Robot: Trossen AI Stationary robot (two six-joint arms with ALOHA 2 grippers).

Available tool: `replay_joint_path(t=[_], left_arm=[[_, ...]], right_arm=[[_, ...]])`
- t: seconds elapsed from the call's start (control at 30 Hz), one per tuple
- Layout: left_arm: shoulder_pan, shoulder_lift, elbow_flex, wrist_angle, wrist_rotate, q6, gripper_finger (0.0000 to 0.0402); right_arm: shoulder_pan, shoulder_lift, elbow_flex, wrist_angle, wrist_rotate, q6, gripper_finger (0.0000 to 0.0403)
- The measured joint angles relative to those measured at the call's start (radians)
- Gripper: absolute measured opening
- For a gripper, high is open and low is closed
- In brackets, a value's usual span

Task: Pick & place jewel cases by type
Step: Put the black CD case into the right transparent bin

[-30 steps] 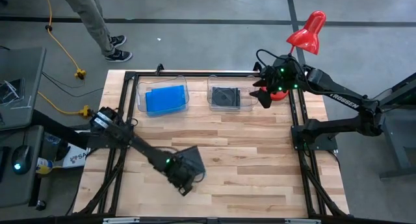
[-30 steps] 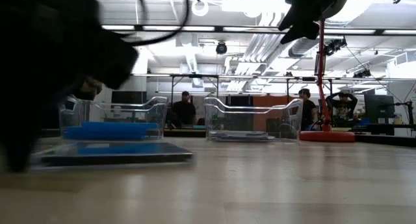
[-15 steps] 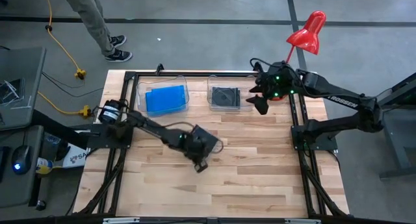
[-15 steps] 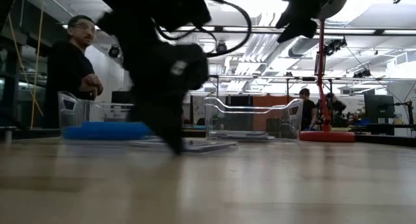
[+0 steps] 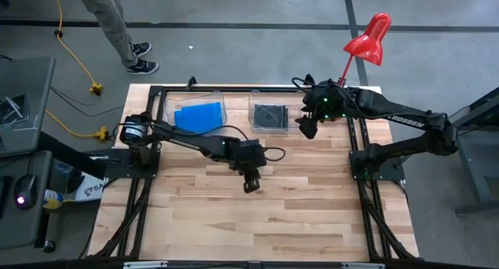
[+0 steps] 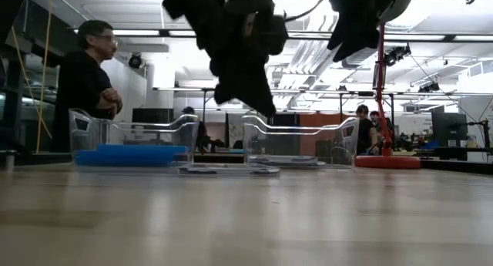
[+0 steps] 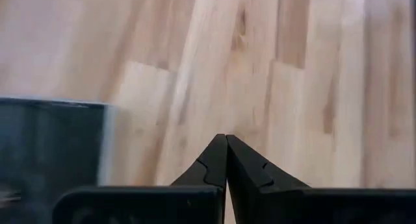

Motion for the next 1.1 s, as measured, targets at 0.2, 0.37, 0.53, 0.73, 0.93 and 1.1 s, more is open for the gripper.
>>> replay_joint_path(t=[0.2, 0.37, 0.53, 0.73, 0.93, 1.1], left_arm=[[0.011, -0.001, 0.151, -0.518, -0.257, 0.047, 0.0000], [0.031, -0.038, 0.177, -0.790, -0.416, -0.032, 0.0000], [0.029, -0.146, 0.150, -0.894, -0.539, -0.149, 0.0000], [0.055, -0.350, -0.025, -0.883, -0.565, -0.276, 0.0000], [0.073, -0.574, -0.284, -0.544, -0.495, -0.423, 0.0000], [0.070, -0.651, -0.469, -0.113, -0.423, -0.534, 0.0001]], right_arm=[[0.003, 0.001, 0.000, -0.001, 0.036, 0.085, 0.0240], [0.012, 0.001, 0.000, -0.011, 0.077, 0.149, 0.0240], [0.029, 0.002, 0.000, -0.022, 0.144, 0.168, 0.0240], [0.039, 0.017, 0.000, -0.030, 0.166, 0.167, 0.0240], [0.038, 0.054, 0.000, -0.048, 0.167, 0.135, 0.0240], [0.038, 0.093, 0.000, -0.062, 0.163, 0.122, 0.0240]])
